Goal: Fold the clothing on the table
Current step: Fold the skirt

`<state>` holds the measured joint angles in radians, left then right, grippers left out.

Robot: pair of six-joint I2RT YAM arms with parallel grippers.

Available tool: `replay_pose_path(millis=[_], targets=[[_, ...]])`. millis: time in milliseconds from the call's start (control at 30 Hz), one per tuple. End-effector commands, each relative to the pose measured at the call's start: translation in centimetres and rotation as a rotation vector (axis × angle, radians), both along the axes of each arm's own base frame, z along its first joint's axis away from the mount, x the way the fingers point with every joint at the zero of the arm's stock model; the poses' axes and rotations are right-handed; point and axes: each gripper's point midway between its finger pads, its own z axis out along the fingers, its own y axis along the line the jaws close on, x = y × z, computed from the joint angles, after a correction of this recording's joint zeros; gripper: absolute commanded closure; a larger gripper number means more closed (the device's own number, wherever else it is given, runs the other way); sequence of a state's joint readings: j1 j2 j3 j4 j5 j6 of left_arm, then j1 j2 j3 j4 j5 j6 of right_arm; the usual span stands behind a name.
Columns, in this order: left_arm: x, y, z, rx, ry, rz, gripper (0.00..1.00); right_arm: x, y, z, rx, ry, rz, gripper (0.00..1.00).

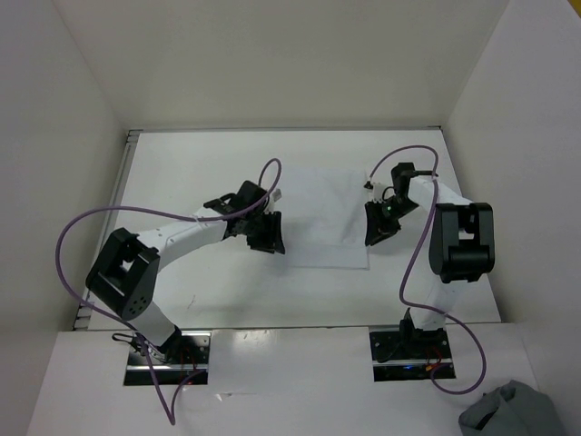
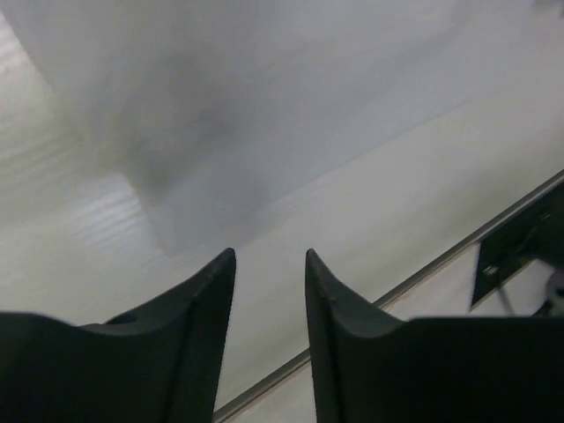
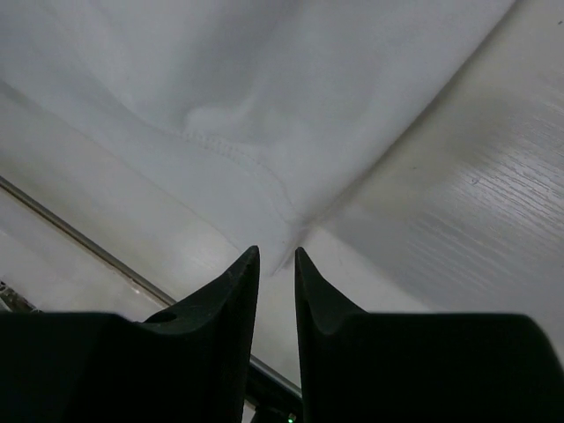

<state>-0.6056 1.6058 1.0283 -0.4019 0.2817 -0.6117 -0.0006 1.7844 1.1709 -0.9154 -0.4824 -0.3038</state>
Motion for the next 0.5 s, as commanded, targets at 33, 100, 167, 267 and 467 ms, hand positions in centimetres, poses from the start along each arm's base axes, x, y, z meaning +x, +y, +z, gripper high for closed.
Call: replay_pose_path(millis=[33, 100, 167, 267, 467], targets=[[6.3, -3.1, 8.1, -0.162, -0.255, 0.027, 0.62, 1.1, 0.6, 1.6, 0.05, -0.046, -0.001, 0.74], [7.6, -3.4, 6.6, -0.142, -0.219, 0.023, 0.71, 1.3, 0.1, 1.4, 0.015, -0.053, -0.028, 0.74], [8.9, -3.9, 4.5, -0.132, -0.153, 0.011, 0.72, 1.2, 0.0, 0.8, 0.005, -0.032, -0.028, 0.73], [9.7, -5.1, 3.1, -0.159, -0.127, -0.002, 0.72, 1.8, 0.4, 1.2, 0.033, -0.045, -0.026, 0.67], [13.7, -5.4, 2.8, -0.181, -0.159, 0.042, 0.79, 5.1, 2.3, 1.1, 0.054, -0.119, -0.065, 1.0]])
